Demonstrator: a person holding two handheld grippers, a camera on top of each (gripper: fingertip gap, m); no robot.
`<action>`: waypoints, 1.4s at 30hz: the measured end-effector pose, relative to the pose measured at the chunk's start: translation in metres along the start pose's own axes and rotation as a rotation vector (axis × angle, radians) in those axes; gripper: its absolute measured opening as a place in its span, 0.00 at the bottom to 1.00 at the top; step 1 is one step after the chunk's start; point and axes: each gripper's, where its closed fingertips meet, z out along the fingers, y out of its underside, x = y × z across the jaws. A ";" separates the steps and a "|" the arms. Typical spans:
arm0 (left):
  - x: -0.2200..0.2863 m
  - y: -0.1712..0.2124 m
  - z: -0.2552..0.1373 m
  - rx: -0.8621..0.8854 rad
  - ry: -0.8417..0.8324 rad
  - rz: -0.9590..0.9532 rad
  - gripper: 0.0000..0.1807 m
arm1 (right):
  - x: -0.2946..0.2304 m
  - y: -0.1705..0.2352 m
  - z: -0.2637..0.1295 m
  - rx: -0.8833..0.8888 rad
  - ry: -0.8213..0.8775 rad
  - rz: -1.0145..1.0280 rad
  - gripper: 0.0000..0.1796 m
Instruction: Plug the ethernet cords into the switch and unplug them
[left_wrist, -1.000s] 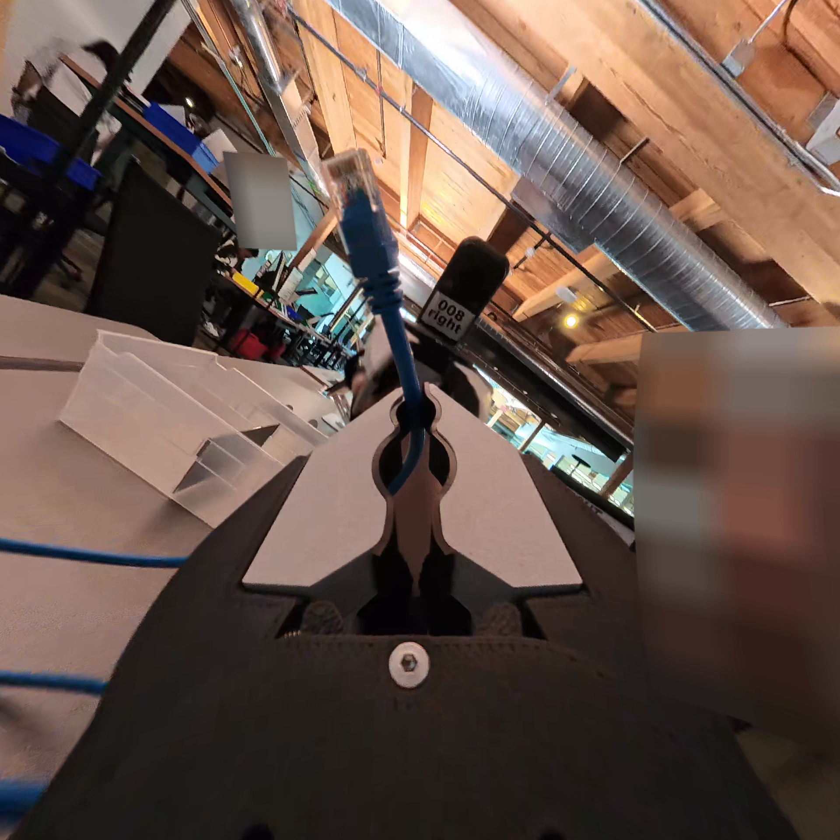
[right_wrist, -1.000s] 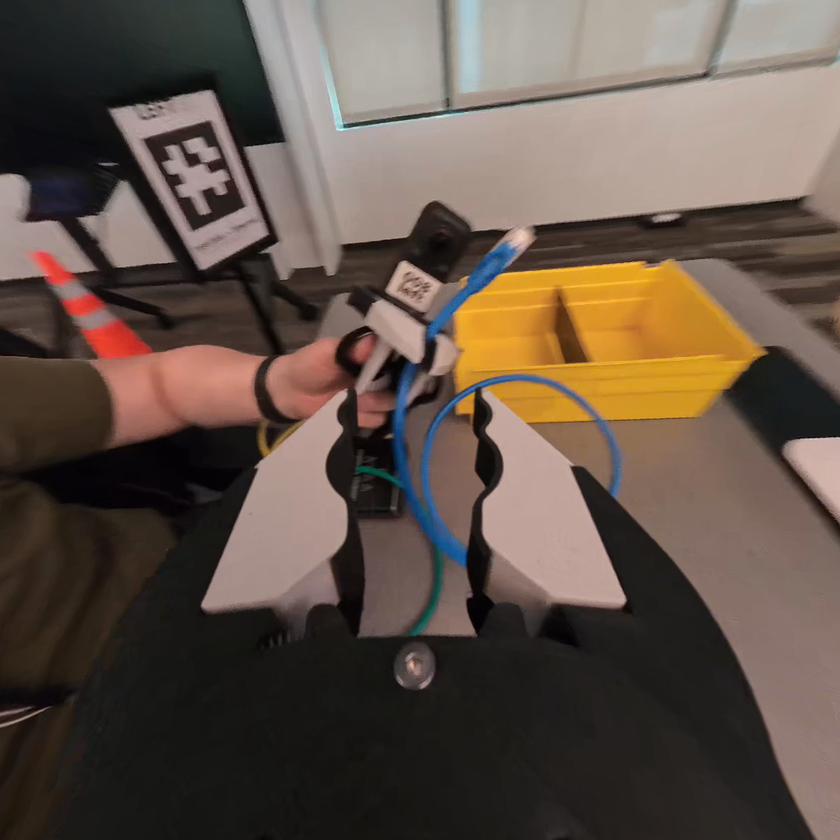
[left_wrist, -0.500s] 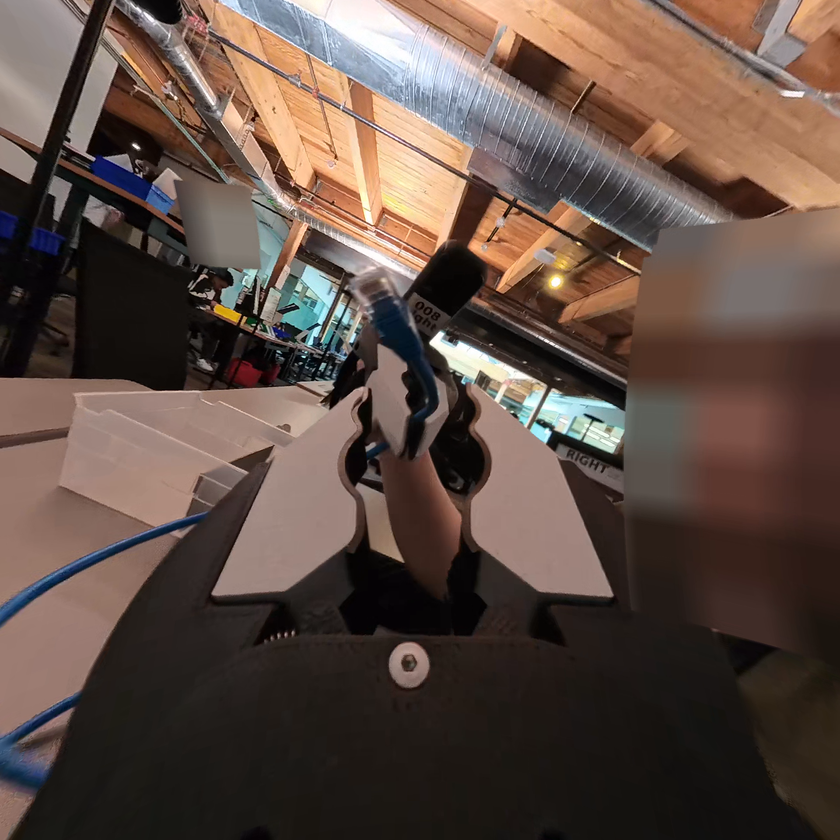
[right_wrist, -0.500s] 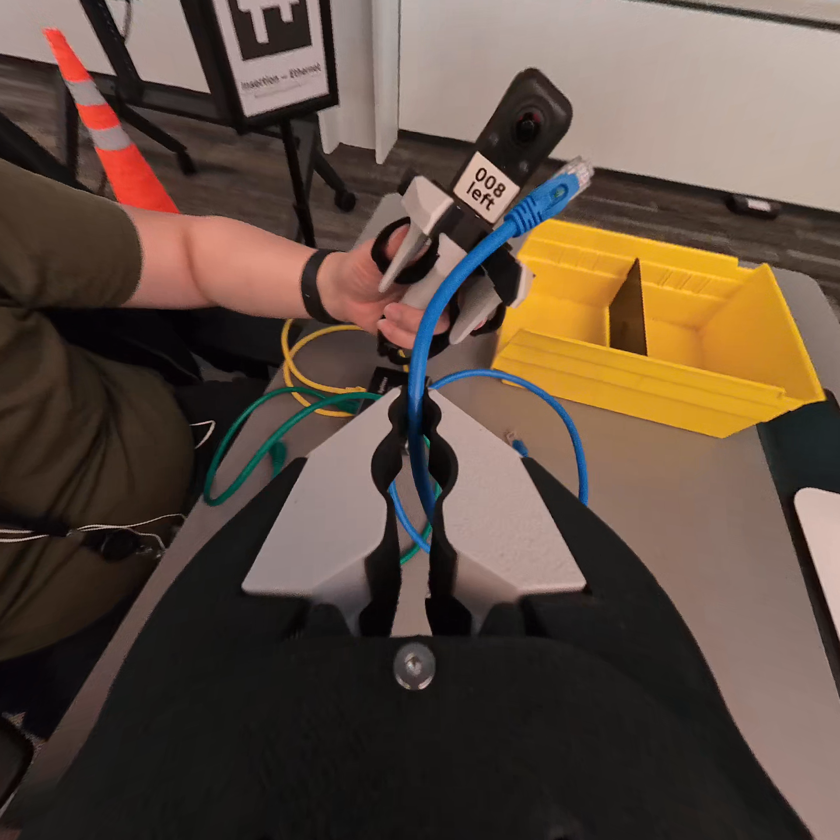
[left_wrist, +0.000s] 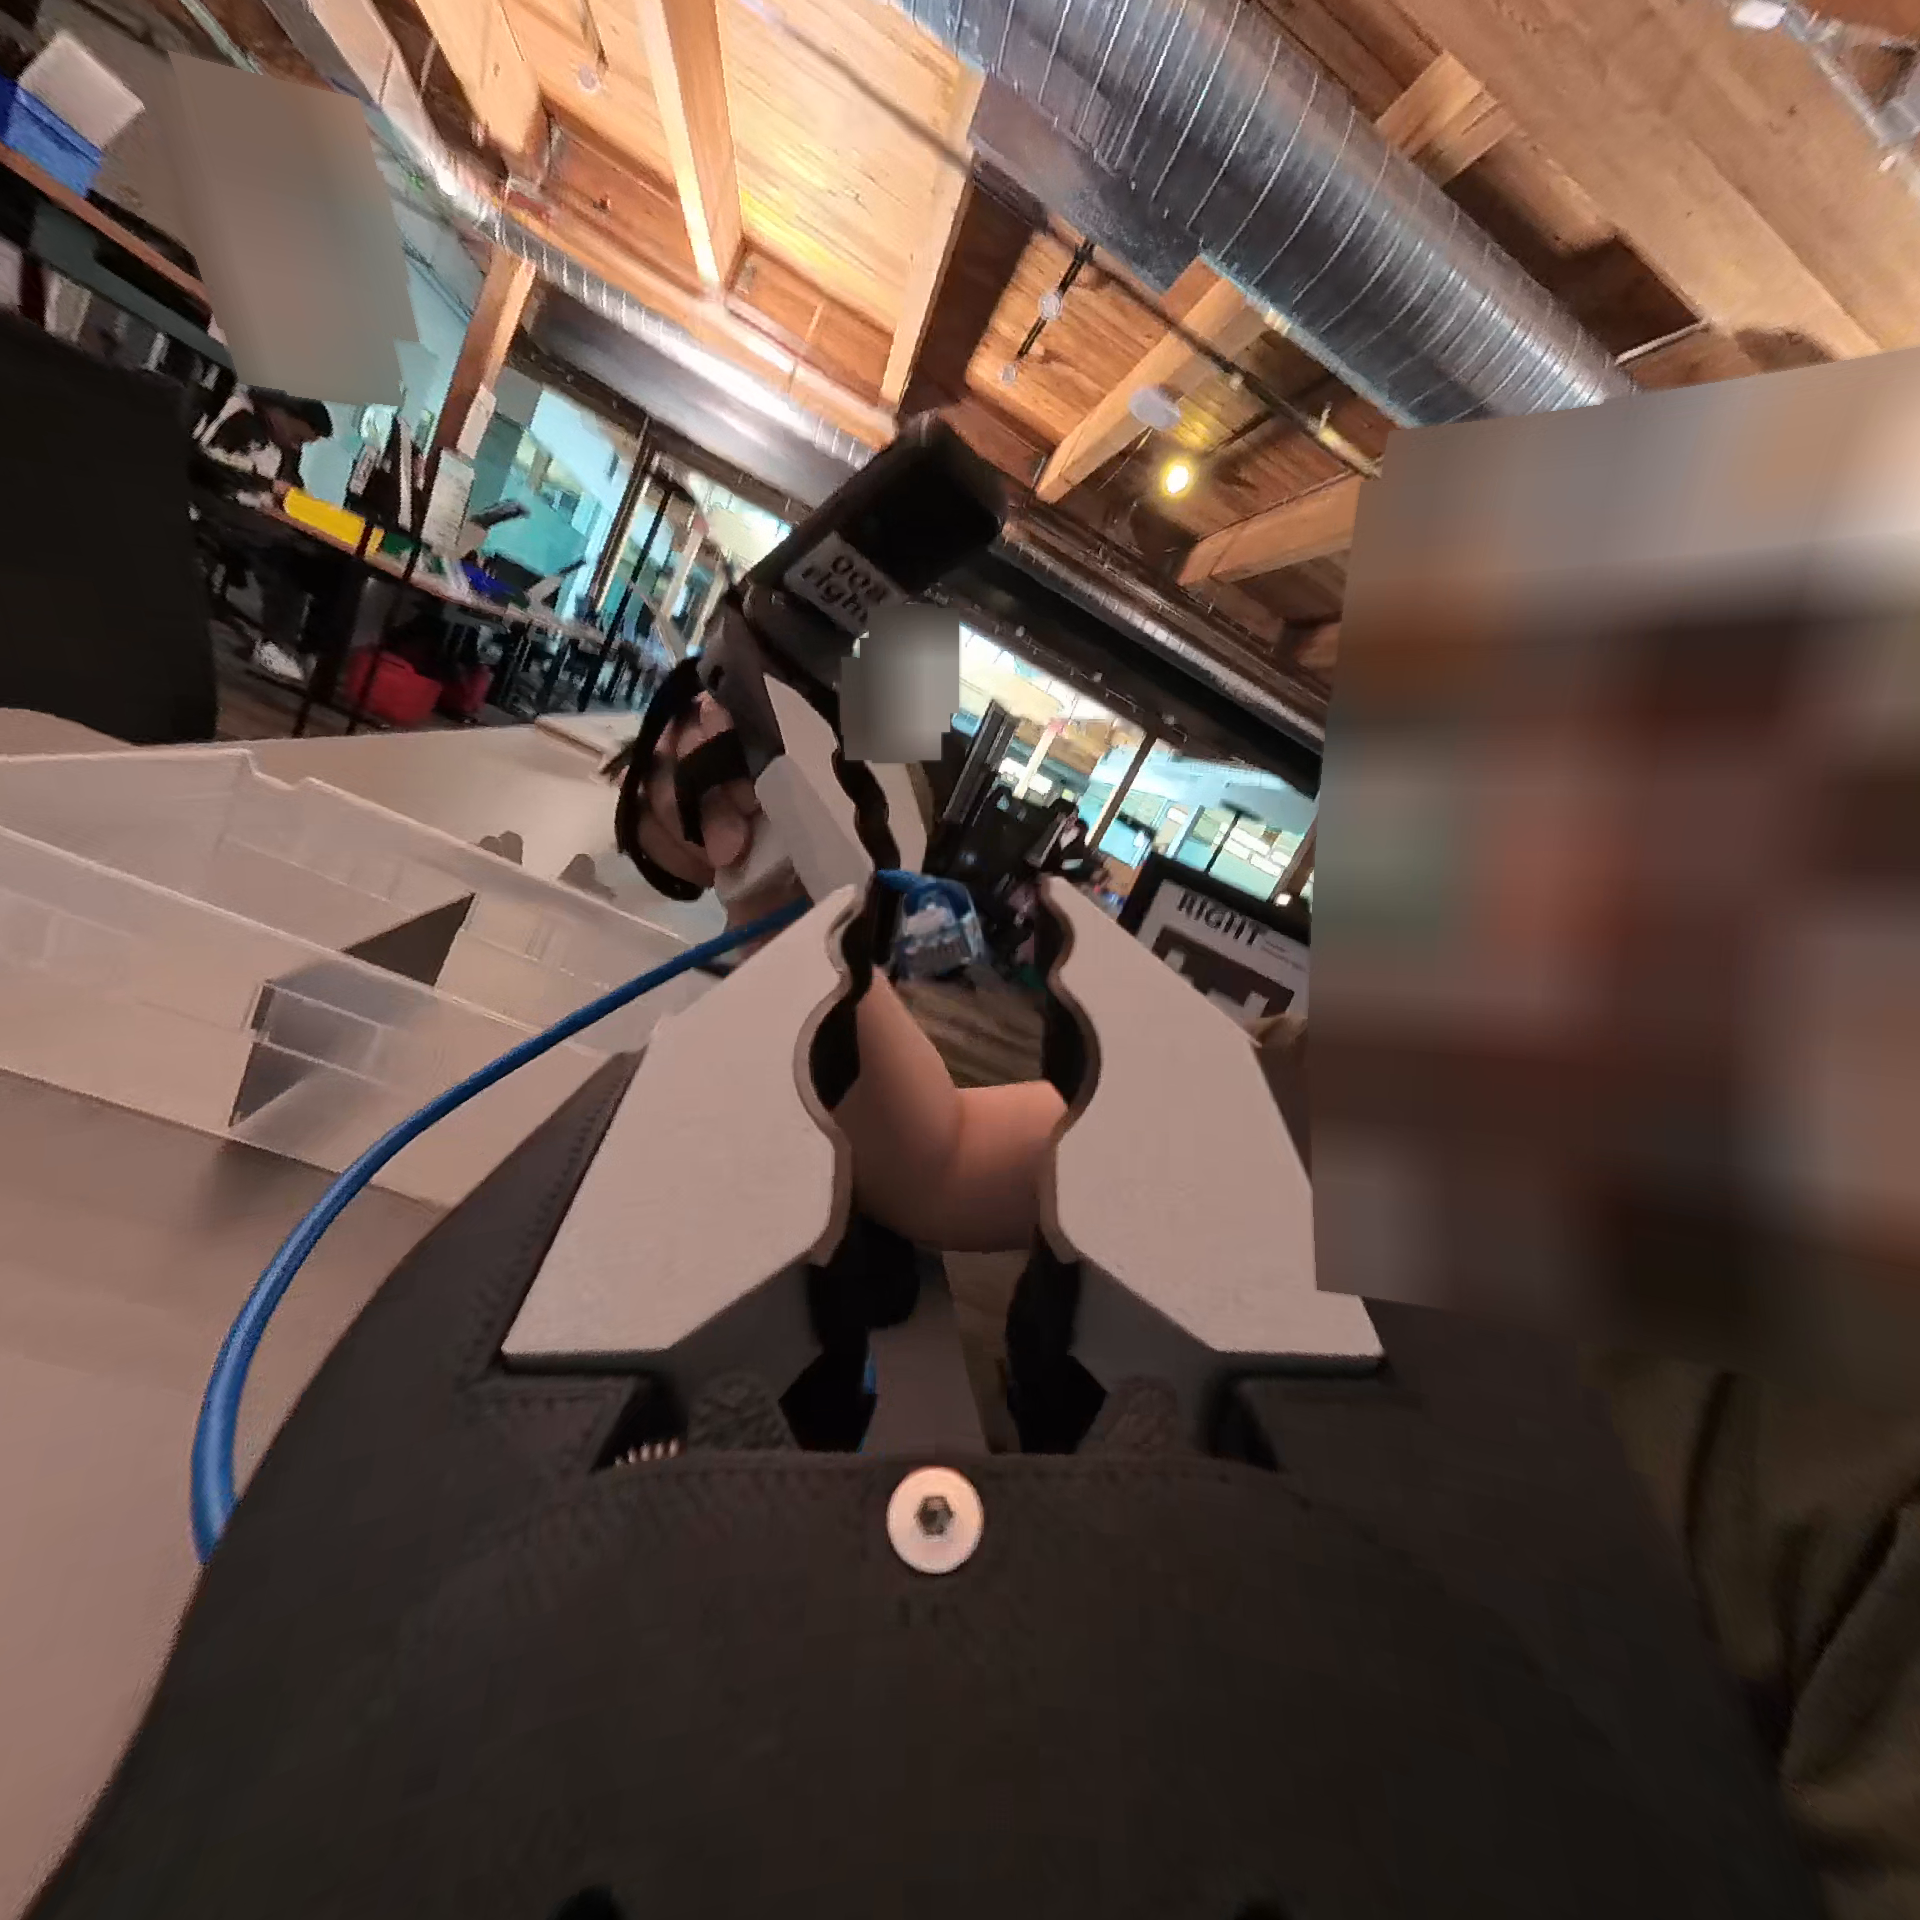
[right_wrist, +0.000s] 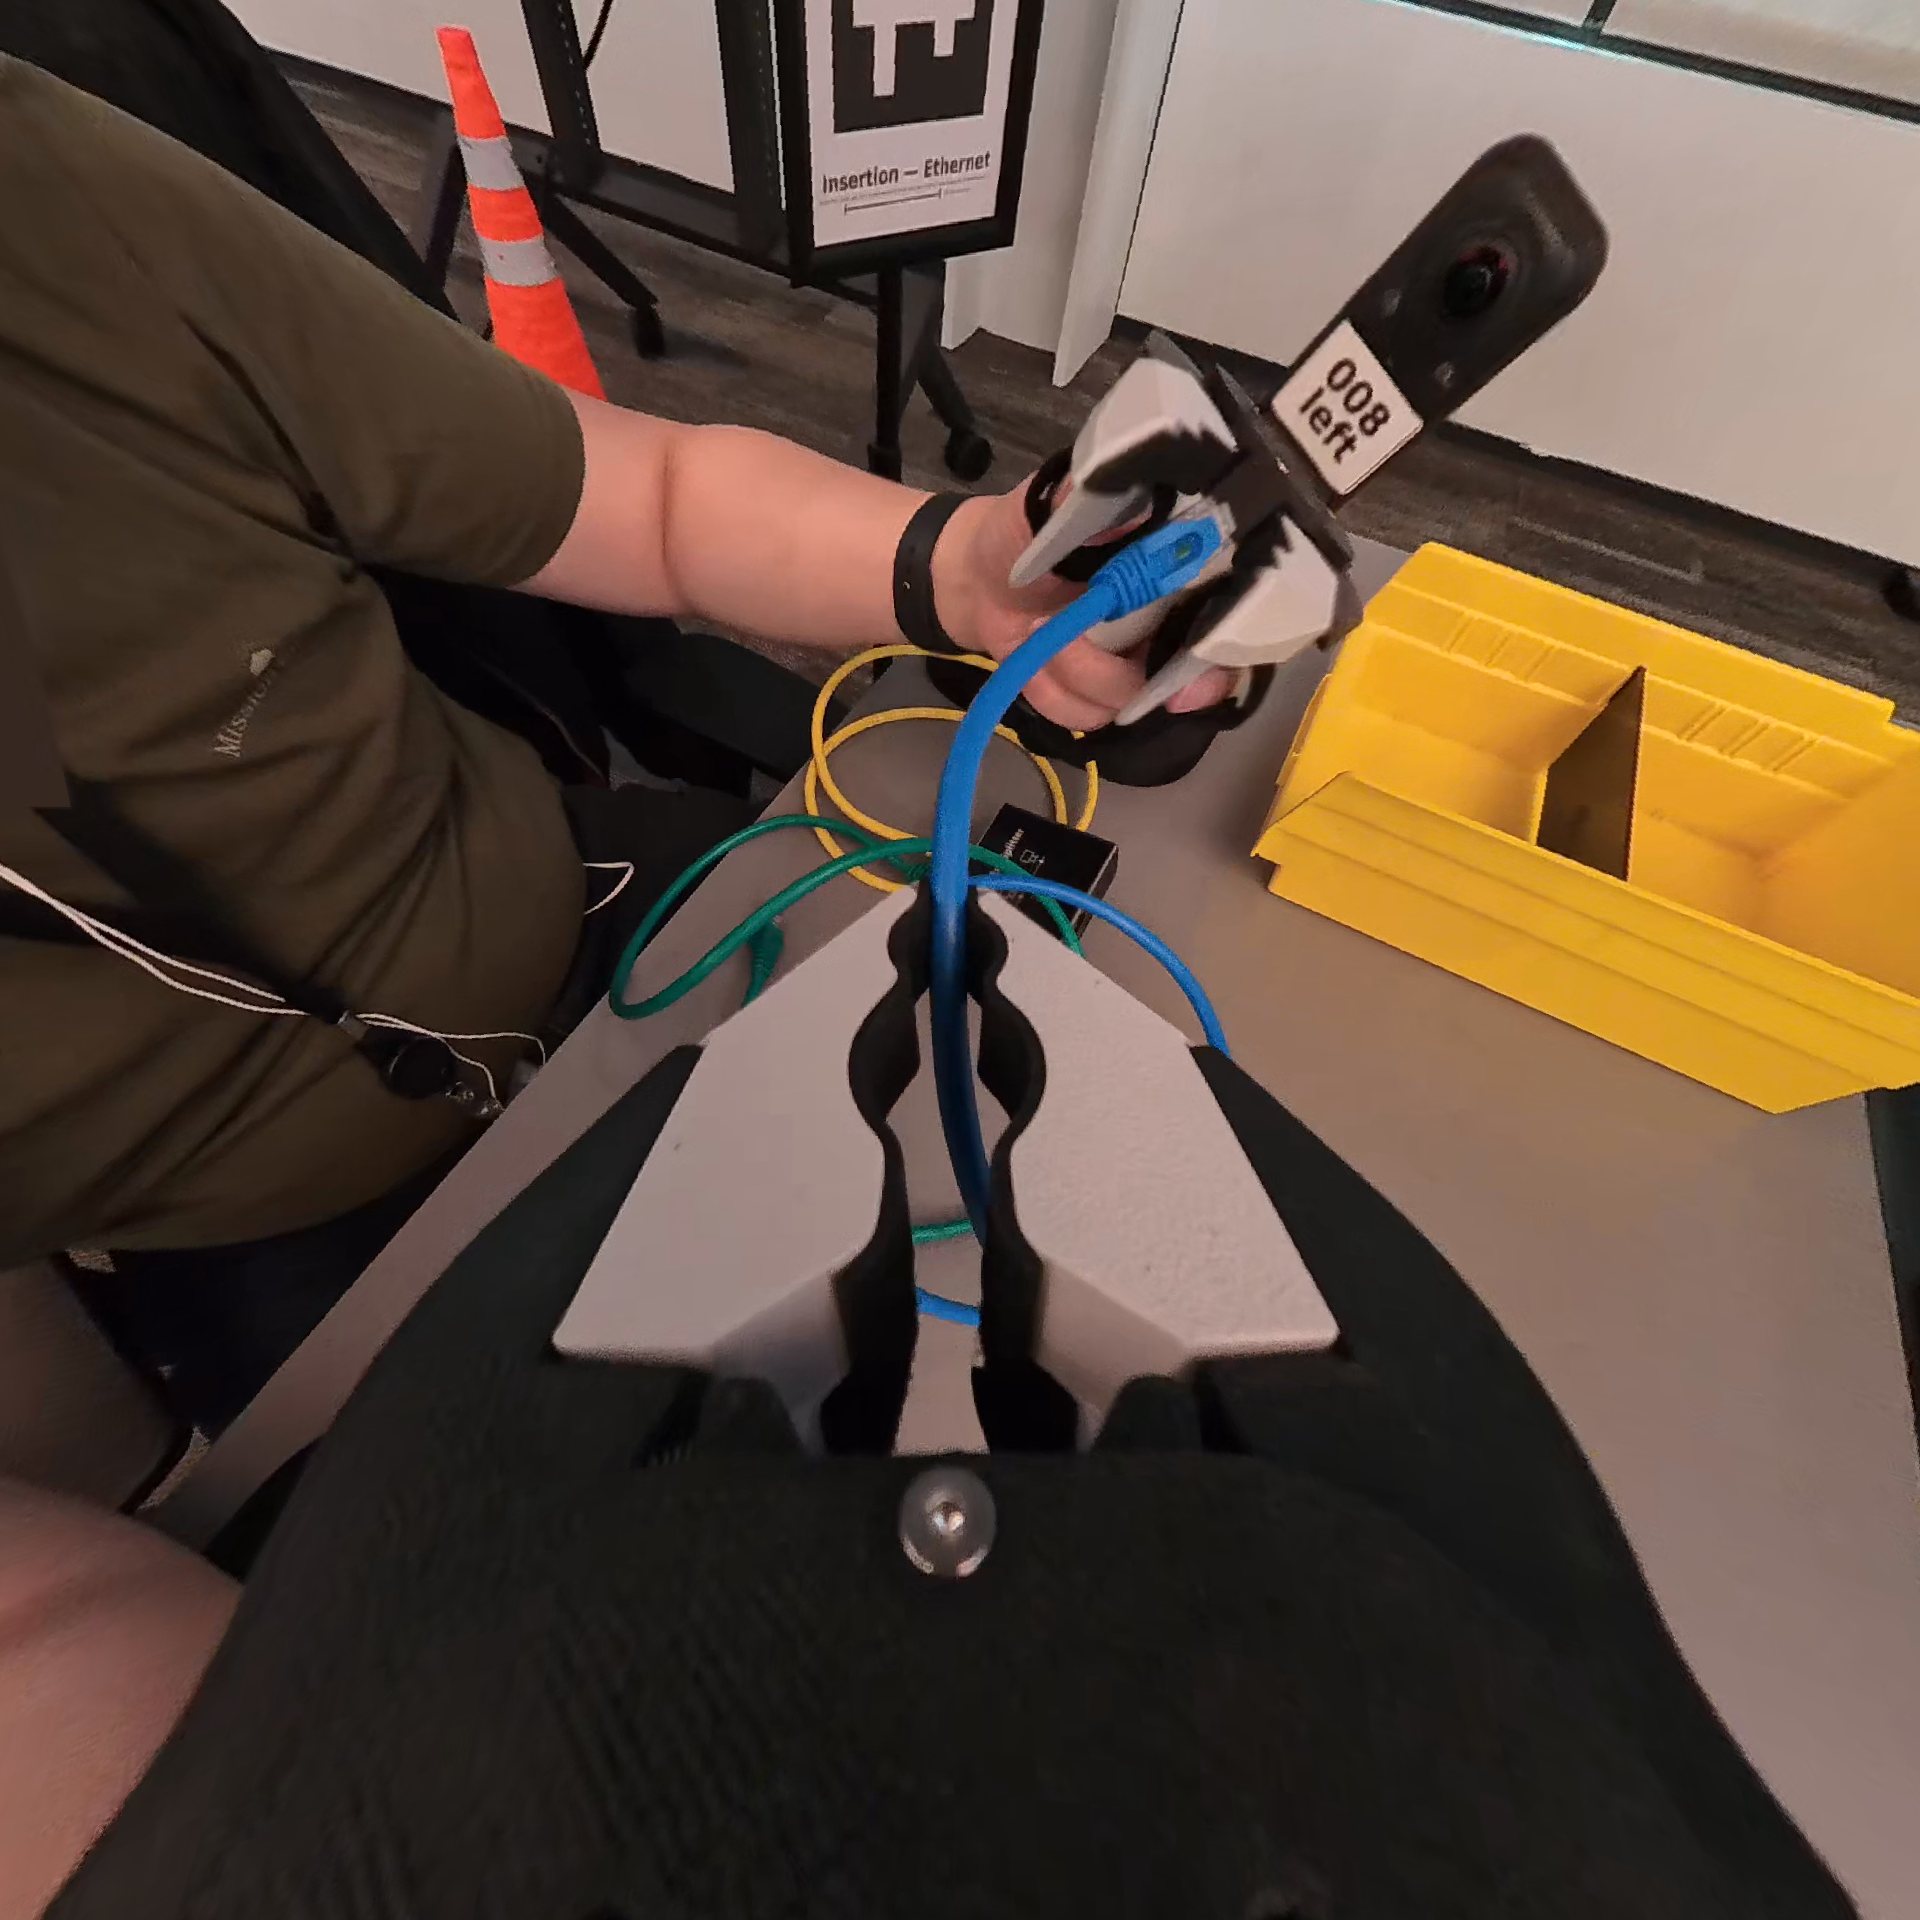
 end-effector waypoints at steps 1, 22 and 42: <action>-0.002 0.004 0.001 -0.030 -0.015 0.003 0.14 | 0.001 0.001 0.000 -0.002 0.004 0.004 0.01; -0.030 -0.031 -0.028 0.192 -0.252 0.043 0.05 | 0.034 -0.013 0.054 0.062 0.065 0.341 0.19; -0.038 -0.017 -0.035 -0.190 -0.749 0.692 0.30 | 0.074 -0.050 0.029 0.558 0.020 0.505 0.03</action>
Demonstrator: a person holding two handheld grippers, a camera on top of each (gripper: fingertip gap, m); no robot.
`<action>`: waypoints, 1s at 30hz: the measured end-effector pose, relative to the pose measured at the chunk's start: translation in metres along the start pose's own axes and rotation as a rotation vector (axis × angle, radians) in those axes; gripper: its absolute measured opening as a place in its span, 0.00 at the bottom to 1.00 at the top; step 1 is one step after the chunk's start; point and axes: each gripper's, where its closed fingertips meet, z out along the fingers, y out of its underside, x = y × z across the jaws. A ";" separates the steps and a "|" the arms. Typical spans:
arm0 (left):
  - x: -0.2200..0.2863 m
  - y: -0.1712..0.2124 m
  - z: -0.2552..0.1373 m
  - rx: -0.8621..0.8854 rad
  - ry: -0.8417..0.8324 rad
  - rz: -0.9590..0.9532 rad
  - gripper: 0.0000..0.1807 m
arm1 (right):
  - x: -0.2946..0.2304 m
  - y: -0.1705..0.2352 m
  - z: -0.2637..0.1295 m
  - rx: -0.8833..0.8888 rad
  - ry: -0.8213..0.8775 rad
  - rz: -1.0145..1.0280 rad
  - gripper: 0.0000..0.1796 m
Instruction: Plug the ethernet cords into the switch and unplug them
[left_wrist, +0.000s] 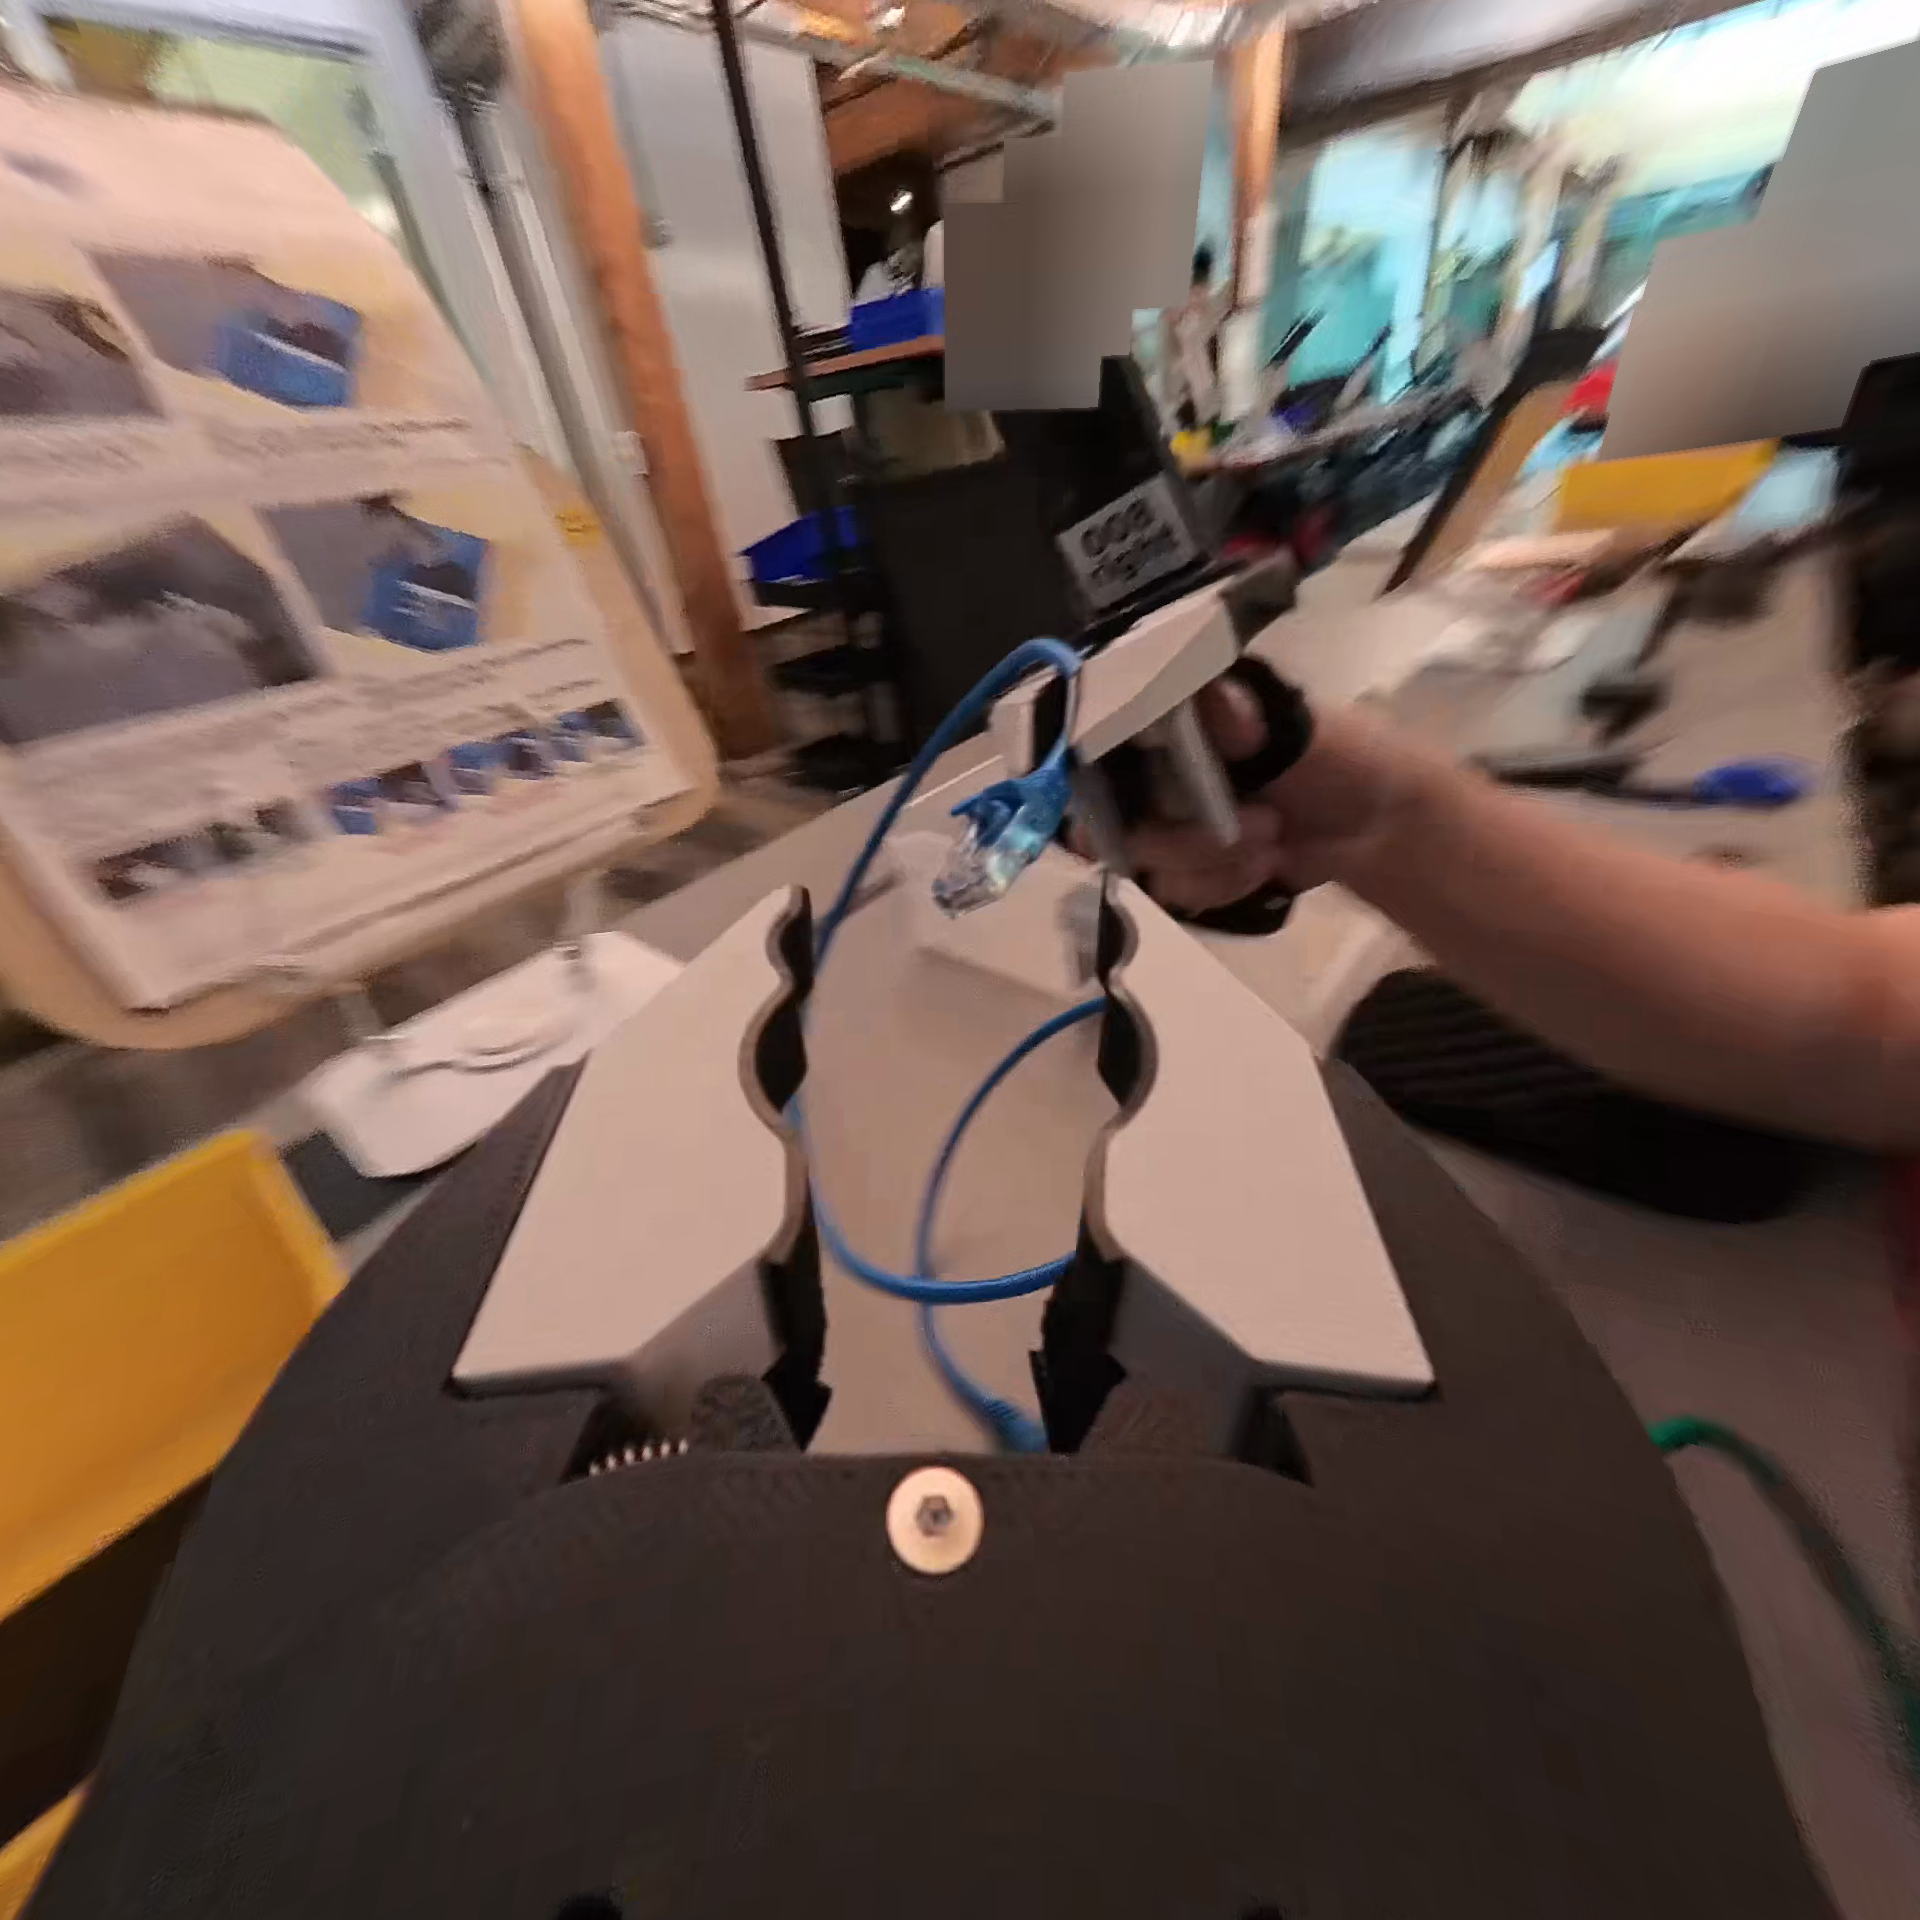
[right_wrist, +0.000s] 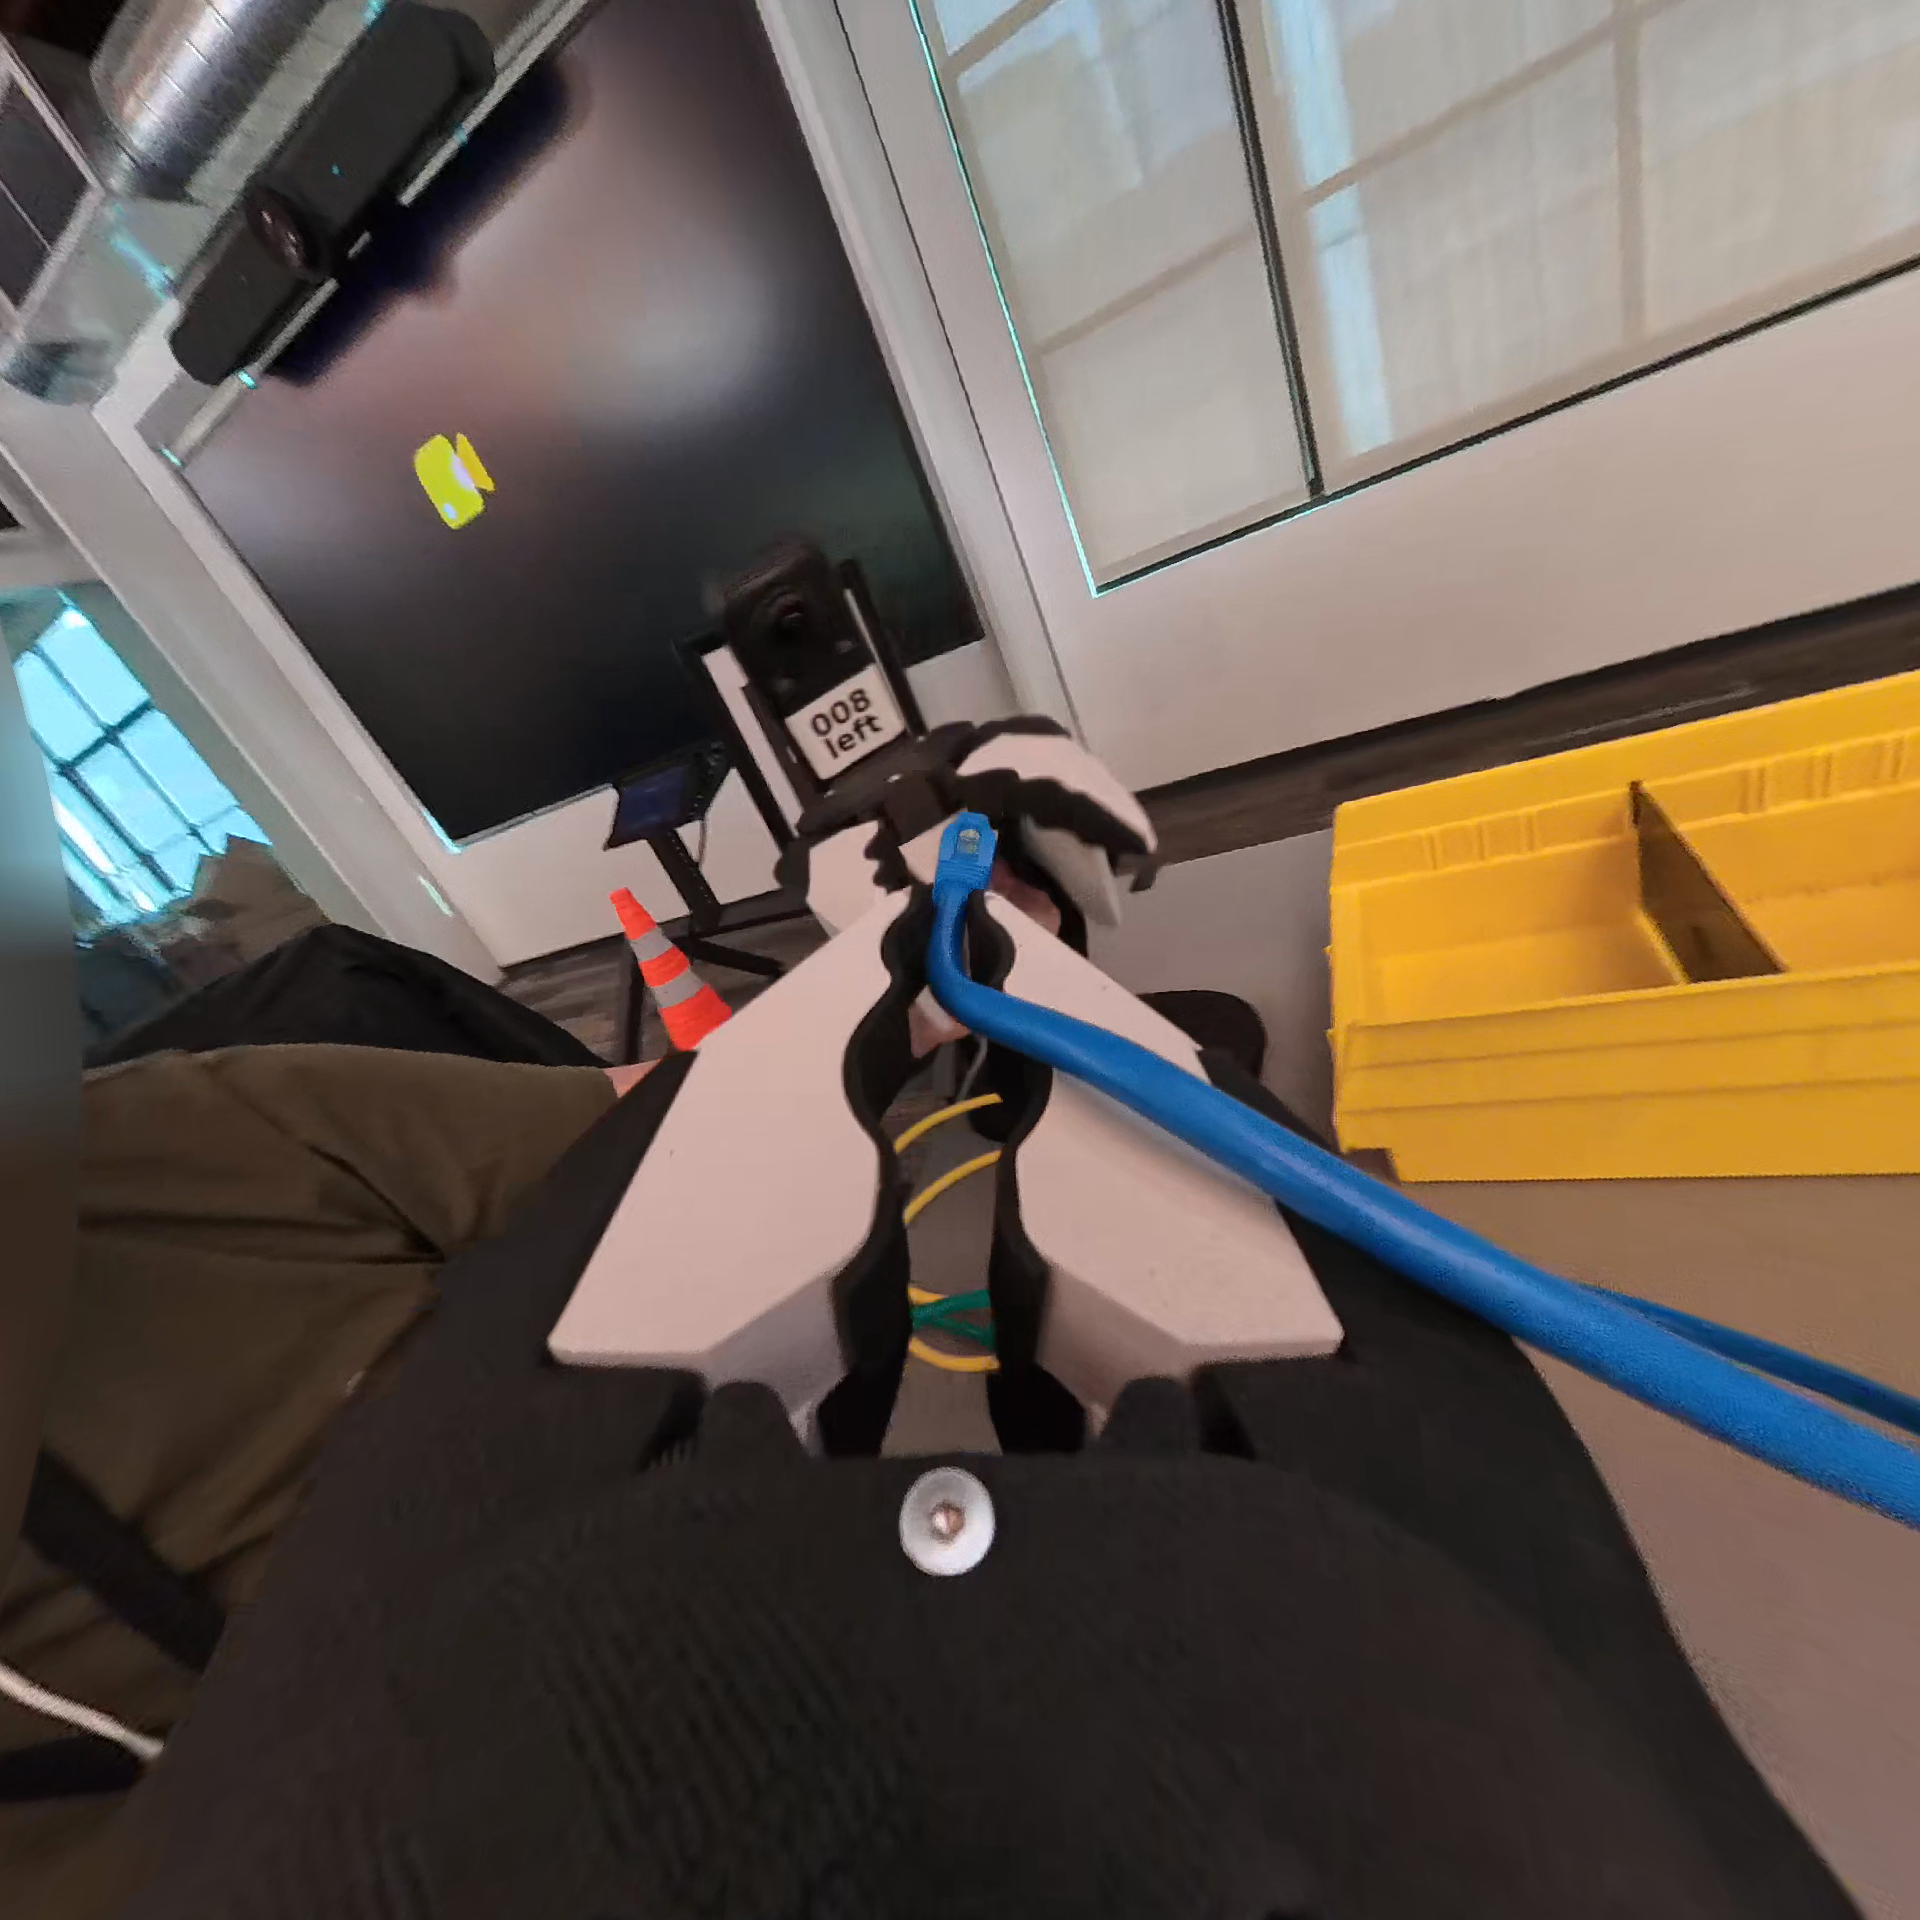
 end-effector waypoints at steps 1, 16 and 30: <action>-0.003 0.000 -0.003 -0.029 -0.056 0.089 0.30 | -0.001 0.001 0.000 -0.002 -0.013 0.023 0.03; 0.012 0.015 0.002 -0.283 -0.216 0.763 0.07 | -0.006 0.026 0.003 -0.149 -0.078 0.078 0.07; 0.015 0.021 0.004 -0.333 -0.194 0.788 0.07 | -0.005 0.032 0.012 -0.171 -0.053 0.065 0.07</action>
